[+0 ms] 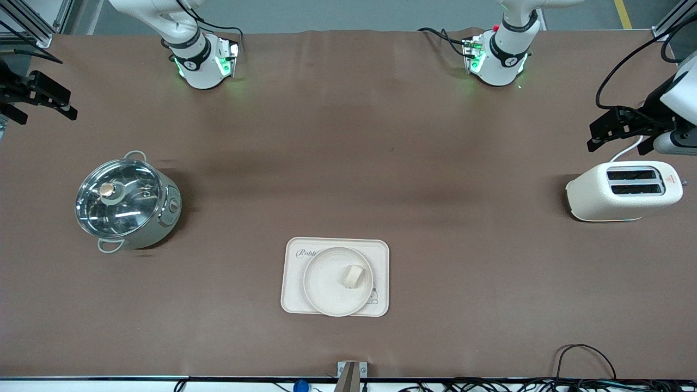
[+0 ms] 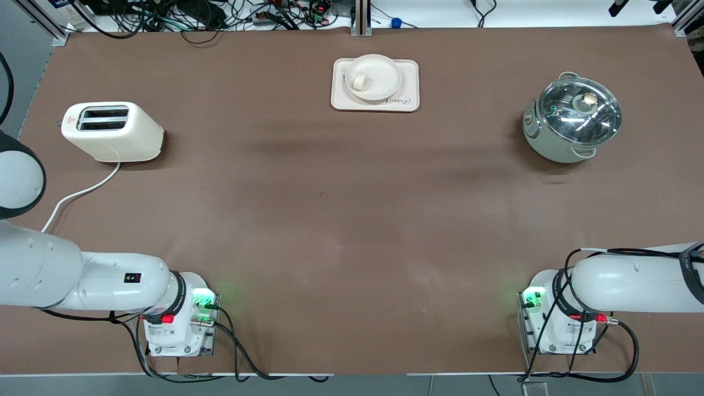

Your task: Place bun in plate and plate on tray

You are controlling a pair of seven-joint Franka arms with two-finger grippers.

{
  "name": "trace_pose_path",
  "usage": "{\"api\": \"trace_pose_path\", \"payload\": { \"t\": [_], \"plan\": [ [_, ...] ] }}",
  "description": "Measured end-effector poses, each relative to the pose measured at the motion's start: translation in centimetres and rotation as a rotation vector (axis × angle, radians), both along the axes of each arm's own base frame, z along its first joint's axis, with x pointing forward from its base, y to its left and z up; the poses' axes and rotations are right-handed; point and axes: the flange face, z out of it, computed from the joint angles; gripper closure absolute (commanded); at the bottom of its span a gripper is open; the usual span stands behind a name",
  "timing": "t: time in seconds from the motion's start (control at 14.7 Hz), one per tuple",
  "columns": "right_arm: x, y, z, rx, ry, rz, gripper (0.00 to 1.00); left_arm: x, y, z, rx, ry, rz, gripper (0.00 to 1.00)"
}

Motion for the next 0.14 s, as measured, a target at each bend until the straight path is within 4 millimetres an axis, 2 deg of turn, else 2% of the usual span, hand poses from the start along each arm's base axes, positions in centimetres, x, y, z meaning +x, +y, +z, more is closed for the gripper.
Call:
{"api": "trace_pose_path", "payload": {
  "t": [0.14],
  "plan": [
    [-0.02,-0.06,0.10,0.000,-0.001,-0.001,0.00,0.01,0.15,0.00,0.000,0.000,0.003,0.00]
  ]
}}
